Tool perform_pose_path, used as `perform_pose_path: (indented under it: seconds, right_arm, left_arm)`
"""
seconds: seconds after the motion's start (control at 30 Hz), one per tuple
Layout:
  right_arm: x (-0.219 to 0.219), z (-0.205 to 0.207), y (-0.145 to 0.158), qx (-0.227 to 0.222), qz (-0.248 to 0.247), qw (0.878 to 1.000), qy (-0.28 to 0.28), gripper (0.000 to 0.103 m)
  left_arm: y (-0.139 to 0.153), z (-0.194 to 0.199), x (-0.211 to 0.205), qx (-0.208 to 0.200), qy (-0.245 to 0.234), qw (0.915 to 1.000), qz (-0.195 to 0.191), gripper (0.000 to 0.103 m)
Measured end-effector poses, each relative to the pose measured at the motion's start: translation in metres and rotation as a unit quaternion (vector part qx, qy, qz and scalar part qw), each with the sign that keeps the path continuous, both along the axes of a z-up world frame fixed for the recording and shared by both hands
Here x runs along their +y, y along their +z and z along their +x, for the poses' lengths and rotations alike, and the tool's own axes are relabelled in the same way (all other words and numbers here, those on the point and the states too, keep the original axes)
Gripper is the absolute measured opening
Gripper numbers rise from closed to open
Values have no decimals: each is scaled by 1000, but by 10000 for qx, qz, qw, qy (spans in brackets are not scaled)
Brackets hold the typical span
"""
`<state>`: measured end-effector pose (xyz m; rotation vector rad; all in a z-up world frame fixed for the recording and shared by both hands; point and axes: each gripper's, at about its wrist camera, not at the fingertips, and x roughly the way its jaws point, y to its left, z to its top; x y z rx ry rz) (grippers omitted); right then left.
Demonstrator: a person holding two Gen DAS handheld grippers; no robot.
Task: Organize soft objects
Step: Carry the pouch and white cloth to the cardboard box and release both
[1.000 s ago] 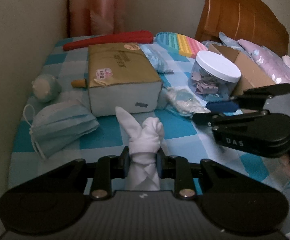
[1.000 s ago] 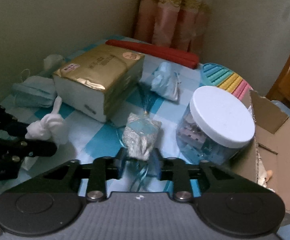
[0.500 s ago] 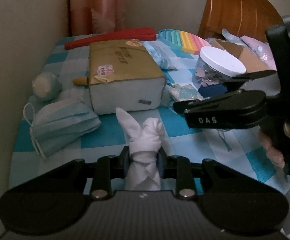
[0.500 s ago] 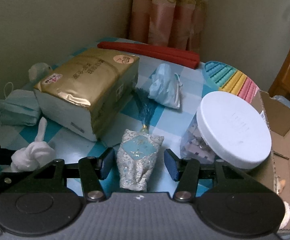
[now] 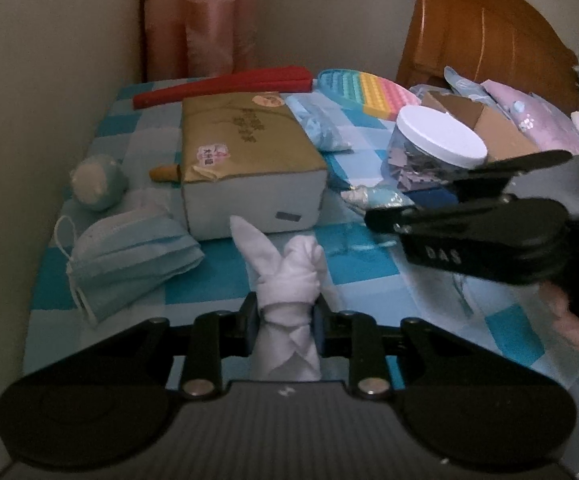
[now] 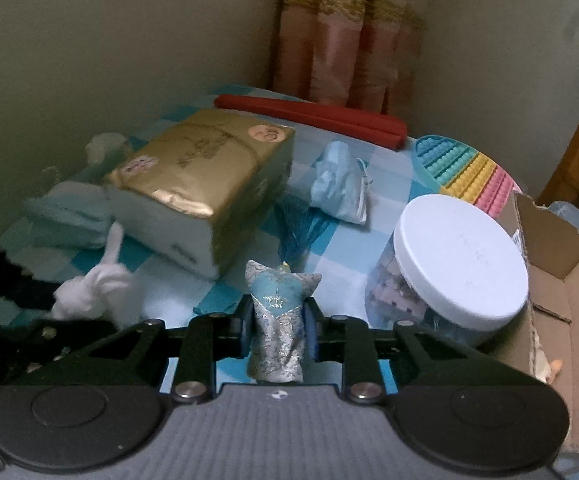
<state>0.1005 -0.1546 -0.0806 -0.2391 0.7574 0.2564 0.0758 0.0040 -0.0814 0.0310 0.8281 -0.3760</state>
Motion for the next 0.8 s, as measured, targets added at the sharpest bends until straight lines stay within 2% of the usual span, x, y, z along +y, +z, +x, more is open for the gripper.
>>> perform_pose_path:
  seconds: [0.27,0.47,0.57,0.8]
  right_arm:
    - [-9,-39,16,151,113,9992,360,29]
    - [-19,-75,29,140,70,9984,549,29]
    - [-28,-87,31,144,33,9987,484,29]
    - [-65,-112,38,134,63,9999,34,29]
  left_arm:
    - [14,-16,-5,-35,-105,9999,64,25]
    - [27,-37,-16,-38,-334,9991,252,25]
    - [30,-47,-25,-2,-495,9983,304,25]
    - [30,-53,-59,198,-1036,9943,157,25]
